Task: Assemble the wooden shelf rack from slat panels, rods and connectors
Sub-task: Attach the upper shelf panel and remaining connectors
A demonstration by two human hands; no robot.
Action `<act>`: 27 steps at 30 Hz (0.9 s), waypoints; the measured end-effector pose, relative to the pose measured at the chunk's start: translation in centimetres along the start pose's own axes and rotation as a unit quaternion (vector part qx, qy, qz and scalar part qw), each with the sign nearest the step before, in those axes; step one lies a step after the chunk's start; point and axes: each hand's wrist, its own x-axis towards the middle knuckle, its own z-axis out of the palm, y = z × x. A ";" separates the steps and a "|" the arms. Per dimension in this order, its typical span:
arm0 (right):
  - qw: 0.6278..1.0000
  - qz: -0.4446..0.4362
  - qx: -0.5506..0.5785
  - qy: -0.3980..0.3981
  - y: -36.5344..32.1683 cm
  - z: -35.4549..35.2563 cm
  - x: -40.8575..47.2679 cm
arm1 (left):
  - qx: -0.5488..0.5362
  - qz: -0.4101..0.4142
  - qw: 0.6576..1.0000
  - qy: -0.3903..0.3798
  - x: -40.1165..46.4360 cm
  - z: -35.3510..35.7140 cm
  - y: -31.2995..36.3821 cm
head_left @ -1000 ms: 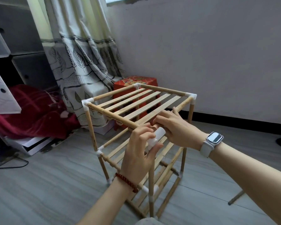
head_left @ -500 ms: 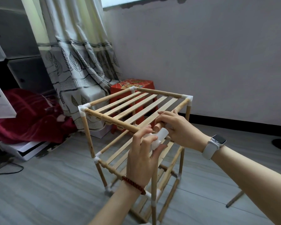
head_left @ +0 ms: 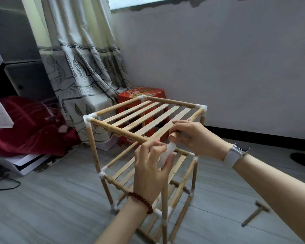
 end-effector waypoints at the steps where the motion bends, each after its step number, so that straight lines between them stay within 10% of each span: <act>1: 1.000 -0.004 -0.003 0.001 0.0 0.0 0.1 | -0.021 0.000 1.000 0.001 0.0 0.1 0.0; 27: 0.995 -0.034 -0.064 0.064 -0.7 1.7 -0.8 | -0.055 0.100 0.993 -0.022 -0.9 -0.6 -3.7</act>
